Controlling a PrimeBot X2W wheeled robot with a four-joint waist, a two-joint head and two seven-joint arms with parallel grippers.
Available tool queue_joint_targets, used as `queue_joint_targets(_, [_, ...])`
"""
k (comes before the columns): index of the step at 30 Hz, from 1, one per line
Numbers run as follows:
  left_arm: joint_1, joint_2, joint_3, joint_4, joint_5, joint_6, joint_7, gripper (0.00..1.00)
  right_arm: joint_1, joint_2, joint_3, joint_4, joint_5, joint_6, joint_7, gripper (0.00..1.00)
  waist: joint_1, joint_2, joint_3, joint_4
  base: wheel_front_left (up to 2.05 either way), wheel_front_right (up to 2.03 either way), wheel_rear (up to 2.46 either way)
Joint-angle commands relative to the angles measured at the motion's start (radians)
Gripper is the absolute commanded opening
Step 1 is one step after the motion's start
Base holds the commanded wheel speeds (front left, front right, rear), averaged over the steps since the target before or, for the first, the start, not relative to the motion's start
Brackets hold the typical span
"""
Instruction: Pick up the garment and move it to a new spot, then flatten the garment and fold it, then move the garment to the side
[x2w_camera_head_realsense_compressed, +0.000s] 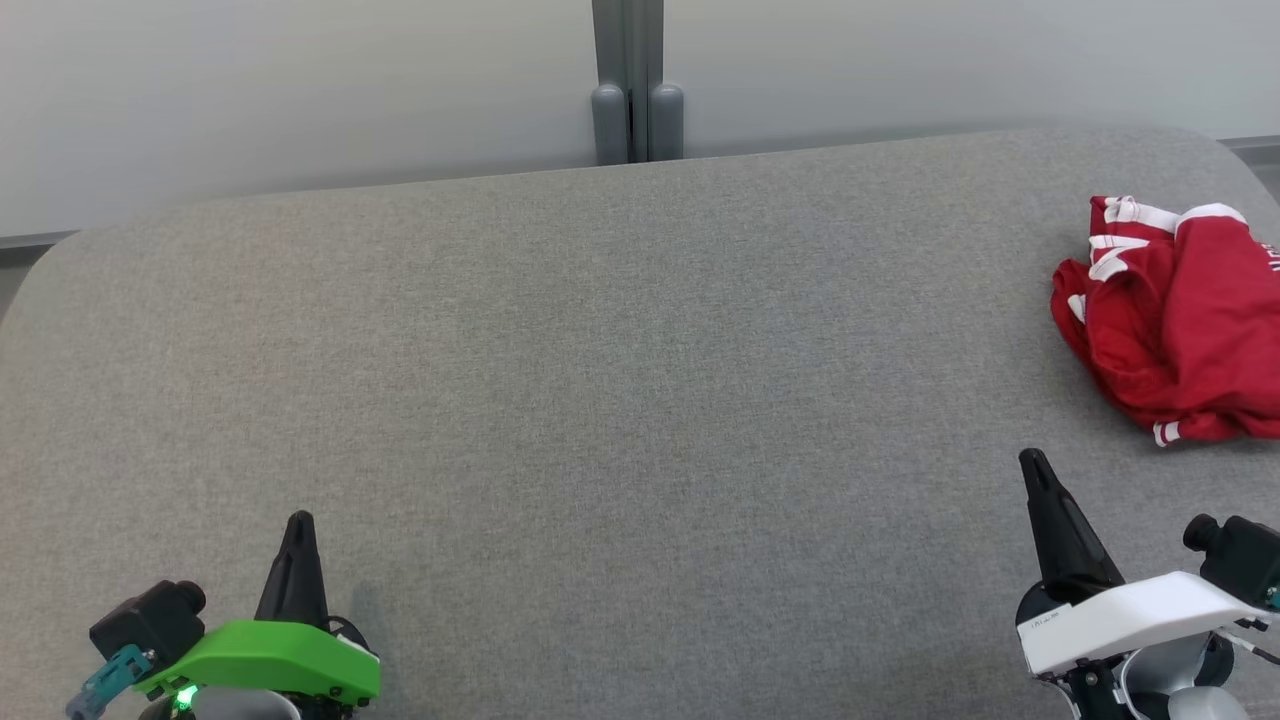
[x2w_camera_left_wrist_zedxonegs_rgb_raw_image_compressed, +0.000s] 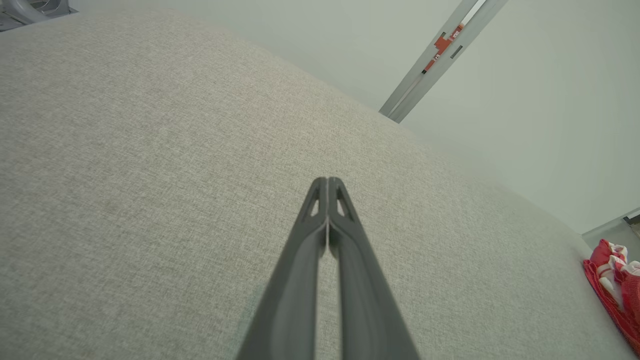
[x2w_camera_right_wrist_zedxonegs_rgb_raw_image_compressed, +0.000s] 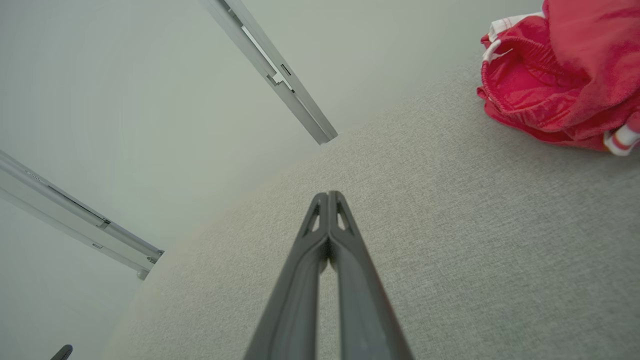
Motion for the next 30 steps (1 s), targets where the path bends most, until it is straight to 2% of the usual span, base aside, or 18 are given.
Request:
queue_joint_targets(1, [-0.031, -0.001, 0.016, -0.006, -0.039, -0.012, 0.009, 0.0, -0.028, -0.008, -0.005, -0.001, 0.044, 0.0, 0.006, 0.0, 0.0, 0.0, -0.001, 0.0, 0.0, 0.0, 0.0])
queue_joint_targets(30, [-0.061, -0.044, 0.11, 0.021, -0.382, -0.106, 0.094, 0.0, -0.091, 0.0, -0.029, 0.102, 0.425, 0.0, 0.048, 0.0, 0.0, 0.0, -0.018, 0.002, 0.0, 0.0, 0.0])
